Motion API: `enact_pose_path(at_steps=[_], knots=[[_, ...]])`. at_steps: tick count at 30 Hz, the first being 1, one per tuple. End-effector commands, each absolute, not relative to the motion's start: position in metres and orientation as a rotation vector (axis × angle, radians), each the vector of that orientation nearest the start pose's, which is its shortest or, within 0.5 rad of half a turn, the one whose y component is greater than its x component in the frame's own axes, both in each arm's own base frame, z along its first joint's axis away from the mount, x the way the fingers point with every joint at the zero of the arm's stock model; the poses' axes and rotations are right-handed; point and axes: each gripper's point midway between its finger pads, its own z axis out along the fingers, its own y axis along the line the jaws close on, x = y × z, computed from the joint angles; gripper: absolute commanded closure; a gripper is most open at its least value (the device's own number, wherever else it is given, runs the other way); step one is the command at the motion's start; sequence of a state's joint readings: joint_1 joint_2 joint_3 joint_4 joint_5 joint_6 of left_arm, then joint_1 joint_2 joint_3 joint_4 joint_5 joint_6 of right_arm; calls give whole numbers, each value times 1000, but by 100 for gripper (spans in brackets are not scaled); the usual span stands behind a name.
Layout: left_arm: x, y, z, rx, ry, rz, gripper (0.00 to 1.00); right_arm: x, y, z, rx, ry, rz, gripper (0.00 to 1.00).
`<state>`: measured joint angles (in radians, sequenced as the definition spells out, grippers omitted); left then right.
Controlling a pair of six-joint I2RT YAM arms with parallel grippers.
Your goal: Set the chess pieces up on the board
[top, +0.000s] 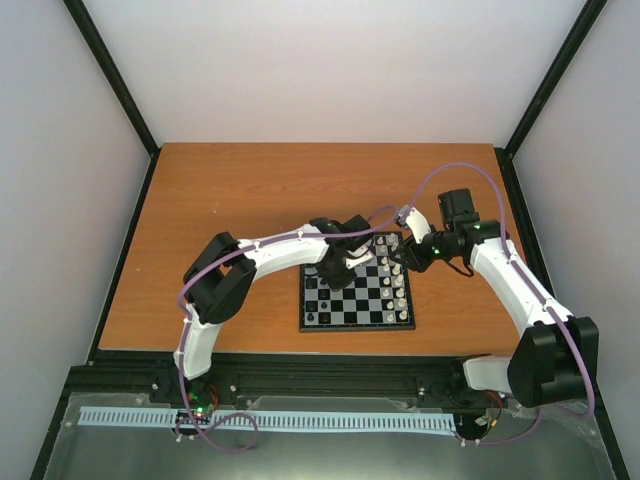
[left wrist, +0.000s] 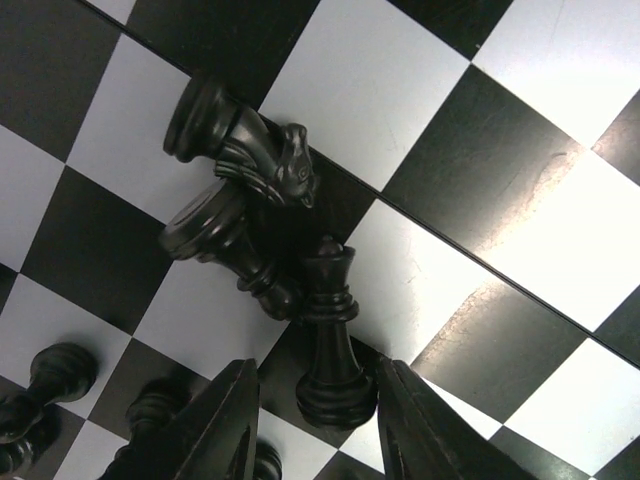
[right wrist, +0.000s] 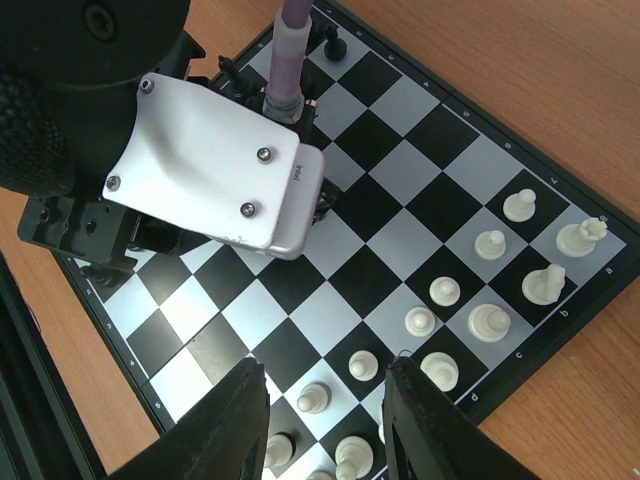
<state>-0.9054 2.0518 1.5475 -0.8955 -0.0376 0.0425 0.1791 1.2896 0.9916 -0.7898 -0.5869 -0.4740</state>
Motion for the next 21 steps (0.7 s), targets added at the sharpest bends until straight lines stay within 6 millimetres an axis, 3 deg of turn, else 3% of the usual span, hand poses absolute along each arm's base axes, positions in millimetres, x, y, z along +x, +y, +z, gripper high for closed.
enact_pose_path(at_steps=[1, 13, 17, 21], knots=[[263, -338, 39, 1392, 2644, -75, 65, 275, 147, 157, -990, 2321, 686, 68], [256, -342, 37, 1412, 2667, -128, 86, 276, 147, 157, -989, 2321, 681, 68], [259, -348, 58, 1378, 2619, -181, 91, 278, 145, 161, -971, 2315, 666, 69], [255, -354, 97, 1323, 2542, -297, 92, 282, 143, 172, -940, 2296, 666, 68]])
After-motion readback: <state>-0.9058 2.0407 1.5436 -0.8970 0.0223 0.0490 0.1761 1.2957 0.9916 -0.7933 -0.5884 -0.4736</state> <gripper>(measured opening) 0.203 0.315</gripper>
